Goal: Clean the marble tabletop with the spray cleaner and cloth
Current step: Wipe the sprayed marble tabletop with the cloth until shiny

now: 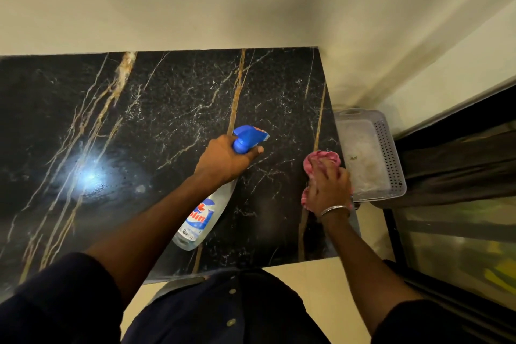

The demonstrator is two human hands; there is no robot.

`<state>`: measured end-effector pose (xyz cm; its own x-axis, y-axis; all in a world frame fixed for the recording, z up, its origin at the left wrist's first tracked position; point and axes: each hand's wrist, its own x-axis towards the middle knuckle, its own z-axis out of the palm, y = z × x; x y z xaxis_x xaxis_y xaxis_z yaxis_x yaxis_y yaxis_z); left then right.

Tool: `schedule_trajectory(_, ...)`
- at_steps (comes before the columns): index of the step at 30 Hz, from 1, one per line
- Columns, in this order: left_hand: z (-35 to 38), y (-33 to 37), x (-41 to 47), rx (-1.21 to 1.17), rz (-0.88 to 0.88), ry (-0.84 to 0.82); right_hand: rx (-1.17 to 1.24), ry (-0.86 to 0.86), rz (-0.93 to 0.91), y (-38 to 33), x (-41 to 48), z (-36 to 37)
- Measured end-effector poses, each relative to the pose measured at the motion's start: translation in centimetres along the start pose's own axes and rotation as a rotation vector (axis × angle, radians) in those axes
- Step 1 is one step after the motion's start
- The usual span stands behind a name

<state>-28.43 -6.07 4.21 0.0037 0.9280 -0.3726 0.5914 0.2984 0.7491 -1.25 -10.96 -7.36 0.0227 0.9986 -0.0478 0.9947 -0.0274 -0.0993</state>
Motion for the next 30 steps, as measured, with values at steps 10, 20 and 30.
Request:
schedule_trajectory(10,0.8,-1.4,-1.1,0.038,0.008,-0.033,-0.011,0.029,0.103,-6.2,-2.3,0.5)
schedule_trajectory(20,1.2,-1.3,-2.5,0.046,0.060,-0.039,-0.110,-0.109,-0.082,-2.2,-4.6,1.1)
schedule_trajectory(30,1.7,-1.4,-3.3,0.065,0.120,-0.055,-0.009,-0.019,0.265,-1.7,-5.9,-0.2)
